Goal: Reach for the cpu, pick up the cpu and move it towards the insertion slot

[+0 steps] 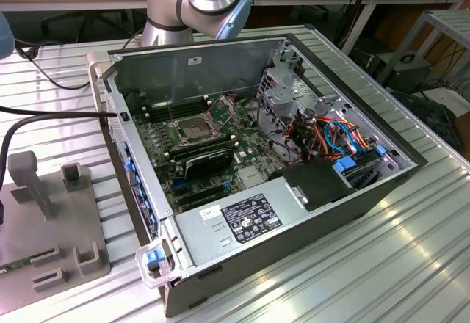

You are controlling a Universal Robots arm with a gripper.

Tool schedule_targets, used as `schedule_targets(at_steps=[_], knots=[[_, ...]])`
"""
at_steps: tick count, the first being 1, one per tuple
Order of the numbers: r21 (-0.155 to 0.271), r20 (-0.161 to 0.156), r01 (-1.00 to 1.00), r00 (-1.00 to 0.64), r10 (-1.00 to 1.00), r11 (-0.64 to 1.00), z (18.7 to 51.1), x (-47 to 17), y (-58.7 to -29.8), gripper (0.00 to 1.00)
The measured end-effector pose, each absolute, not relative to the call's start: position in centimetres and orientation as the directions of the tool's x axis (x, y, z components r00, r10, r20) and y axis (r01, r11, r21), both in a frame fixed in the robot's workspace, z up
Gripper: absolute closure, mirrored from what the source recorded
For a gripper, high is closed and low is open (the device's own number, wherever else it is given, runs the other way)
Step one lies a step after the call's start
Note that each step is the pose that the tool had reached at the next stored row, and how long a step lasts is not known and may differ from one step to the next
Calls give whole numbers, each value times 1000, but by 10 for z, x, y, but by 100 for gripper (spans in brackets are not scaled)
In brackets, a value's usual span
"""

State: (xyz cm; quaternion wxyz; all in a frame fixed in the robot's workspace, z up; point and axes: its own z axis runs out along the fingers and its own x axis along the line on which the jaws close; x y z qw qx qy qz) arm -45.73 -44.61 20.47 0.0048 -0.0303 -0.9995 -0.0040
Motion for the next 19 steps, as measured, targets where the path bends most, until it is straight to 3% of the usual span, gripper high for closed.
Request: schedule_targets(at_steps=[19], knots=[[3, 10, 61, -998, 61, 998, 189, -457, -446, 22]])
